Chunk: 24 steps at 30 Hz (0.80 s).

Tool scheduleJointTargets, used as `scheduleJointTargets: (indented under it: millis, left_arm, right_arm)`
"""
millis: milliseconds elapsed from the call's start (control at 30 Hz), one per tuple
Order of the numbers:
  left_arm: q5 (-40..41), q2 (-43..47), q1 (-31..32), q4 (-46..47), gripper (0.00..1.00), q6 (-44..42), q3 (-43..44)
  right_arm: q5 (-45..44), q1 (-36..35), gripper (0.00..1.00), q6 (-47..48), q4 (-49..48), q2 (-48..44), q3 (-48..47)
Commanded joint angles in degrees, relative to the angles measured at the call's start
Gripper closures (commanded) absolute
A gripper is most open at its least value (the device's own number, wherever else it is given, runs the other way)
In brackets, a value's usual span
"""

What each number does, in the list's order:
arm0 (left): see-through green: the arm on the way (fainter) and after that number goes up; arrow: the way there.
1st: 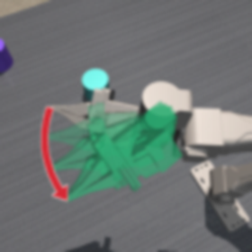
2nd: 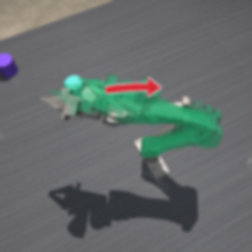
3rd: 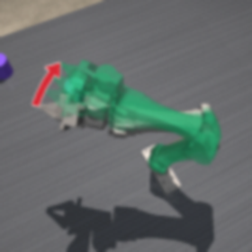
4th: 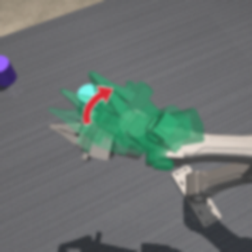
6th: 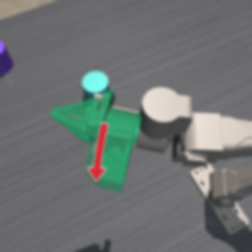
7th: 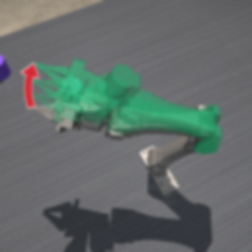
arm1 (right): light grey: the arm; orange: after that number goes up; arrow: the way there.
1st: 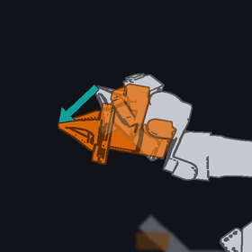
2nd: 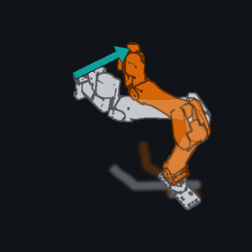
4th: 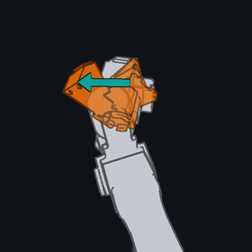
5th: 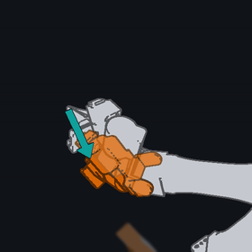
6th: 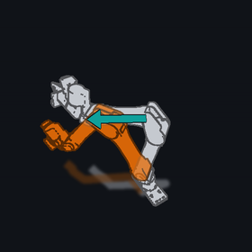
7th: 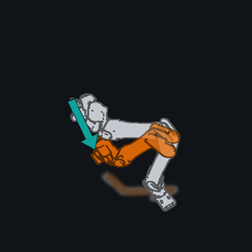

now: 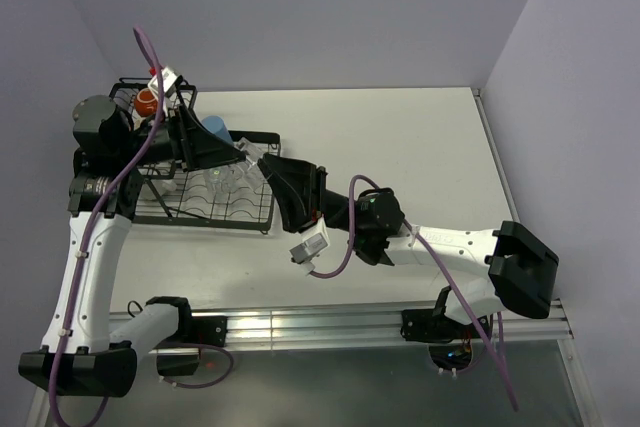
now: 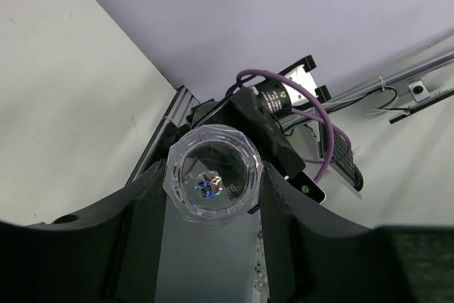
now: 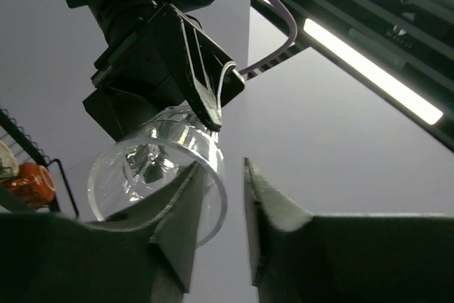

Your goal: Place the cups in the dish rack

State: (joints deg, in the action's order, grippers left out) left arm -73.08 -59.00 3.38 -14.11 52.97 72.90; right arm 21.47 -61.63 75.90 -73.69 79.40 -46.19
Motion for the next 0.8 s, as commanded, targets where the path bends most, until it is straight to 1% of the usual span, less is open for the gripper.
scheduleJointTargets:
  millis: [0,33,100,133,167,200,233,267,300,333,367,400,433,467,500,533,567,633,700,767]
  left_arm:
    - [1.62,1.00,-1.09,0.75,1.00,-2.42,0.48]
    - [2.23,0.82,-2.31,-0.29,1.00,-3.48,1.09]
    - [2.85,0.03,-3.20,-1.45,1.00,-4.89,2.94]
    - [3.12,-0.41,-5.46,-1.88,1.00,-5.68,4.86]
    - [3.64,-1.37,-6.27,-3.98,1.00,-6.73,6.10]
    - [3.99,-1.99,-7.15,-5.65,1.00,-9.87,7.33]
    - [4.43,-2.78,-8.72,-7.75,1.00,-12.17,10.73]
    - [6.26,-4.61,-9.43,-13.61,1.00,-14.71,12.86]
    - [7.93,-5.67,-10.14,-17.49,1.00,-21.18,15.14]
    - [10.13,-6.90,-11.01,-21.80,1.00,-25.24,20.30]
    - [12.67,-9.18,-11.37,-29.32,1.00,-28.68,22.70]
    - [17.92,-10.24,-11.81,-32.62,1.00,-35.33,24.81]
    - [20.32,-12.08,-13.12,-35.17,1.00,-38.18,28.05]
    - [22.87,-12.88,-13.83,-37.20,1.00,-40.12,29.47]
    - [26.46,-13.41,-14.62,-40.53,1.00,-44.05,30.53]
    - [28.15,-14.38,-16.72,-41.52,1.00,-45.40,32.11]
    - [29.30,-14.82,-17.95,-42.22,1.00,-46.37,32.65]
    - [30.09,-15.96,-21.81,-44.60,1.00,-50.15,33.88]
    - [31.06,-16.67,-24.98,-46.17,1.00,-53.66,34.50]
    - [33.08,-17.37,-26.66,-46.97,1.00,-57.26,35.02]
  right_arm:
    - [-1.35,-0.34,0.61,0.48,-6.20,-0.29,0.22]
    - [-1.35,-0.34,0.49,0.65,-6.38,-0.38,0.49]
    - [-1.61,-0.34,0.40,1.01,-7.25,-0.38,1.10]
    - [-1.70,-0.25,0.35,1.01,-7.52,-0.47,1.37]
    - [-1.96,-0.25,0.33,1.18,-7.78,-0.56,1.54]
    - [-2.31,-0.34,0.30,1.27,-7.78,-0.73,1.89]
    - [-2.49,-0.34,0.26,1.18,-7.78,-0.91,2.07]
    - [-3.01,-0.34,0.24,1.09,-7.52,-1.00,2.25]
    - [-3.28,-0.25,0.22,1.09,-7.26,-1.34,2.60]
    - [-3.63,-0.34,0.13,1.09,-7.00,-1.61,2.69]
    - [-4.15,-0.25,0.08,0.92,-6.21,-1.70,2.78]
    - [-5.64,-0.42,0.01,0.92,-5.42,-2.14,2.78]
    - [-6.44,-0.25,0.00,0.66,-4.54,-2.49,2.69]
    - [-7.40,-0.34,0.00,-0.22,-2.53,-2.67,2.51]
    - [-10.11,-0.34,0.00,-0.66,-1.21,-3.19,1.73]
    - [-11.62,-0.16,0.00,-1.45,0.29,-3.28,1.11]
    - [-13.20,0.10,0.00,-3.11,3.35,-3.28,0.50]
    - [-17.58,0.45,0.00,-4.70,6.27,-3.28,-1.52]
    - [-19.88,0.98,0.00,-6.72,9.52,-3.19,-3.02]
    - [-22.87,1.24,0.00,-8.30,12.59,-3.37,-3.55]
